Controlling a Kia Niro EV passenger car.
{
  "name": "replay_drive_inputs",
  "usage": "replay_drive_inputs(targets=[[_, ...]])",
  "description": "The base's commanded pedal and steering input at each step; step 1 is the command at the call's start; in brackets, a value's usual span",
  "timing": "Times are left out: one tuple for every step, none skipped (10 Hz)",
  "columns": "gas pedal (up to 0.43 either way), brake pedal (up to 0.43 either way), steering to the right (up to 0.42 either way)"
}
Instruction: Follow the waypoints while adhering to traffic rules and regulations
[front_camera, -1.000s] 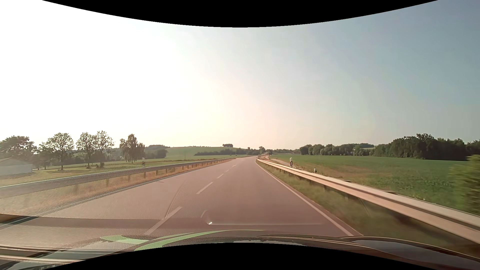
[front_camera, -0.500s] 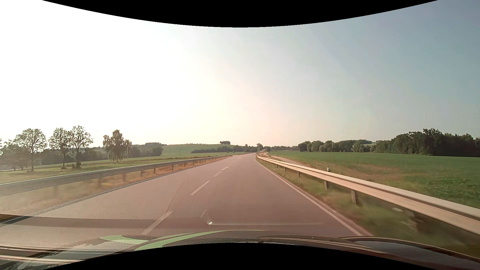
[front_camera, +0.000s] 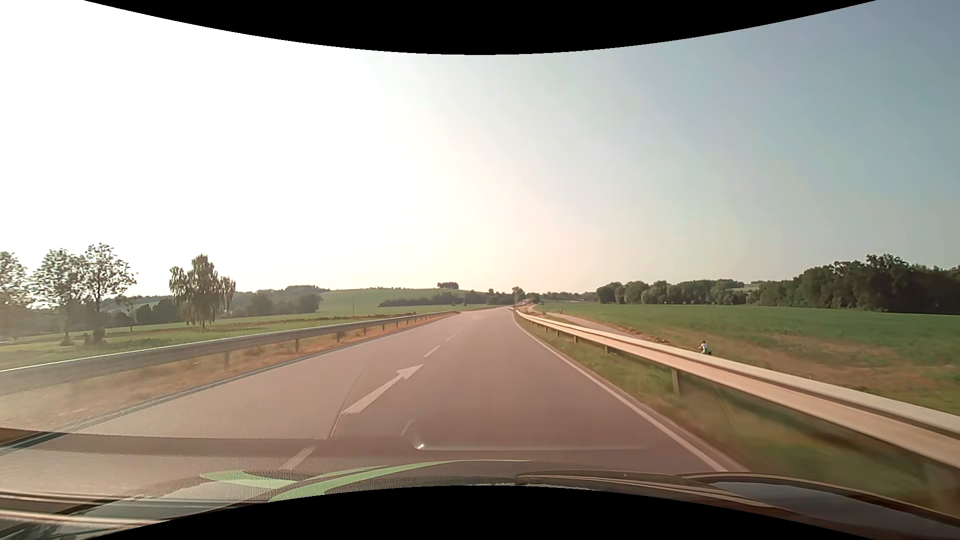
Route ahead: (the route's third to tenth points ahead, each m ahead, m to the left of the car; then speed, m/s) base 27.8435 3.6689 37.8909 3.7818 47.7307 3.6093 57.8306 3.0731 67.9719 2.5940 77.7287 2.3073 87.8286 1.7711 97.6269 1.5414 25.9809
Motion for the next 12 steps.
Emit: replay_drive_inputs(targets=[[0.11,0.0,0.0],[0.11,0.0,0.001],[0.11,0.0,0.002],[0.11,0.0,0.002],[0.11,0.0,0.003],[0.11,0.0,0.003],[0.11,0.0,0.004],[0.11,0.0,0.006],[0.11,0.0,0.007],[0.11,0.0,0.007],[0.11,0.0,0.007],[0.11,0.0,0.007]])
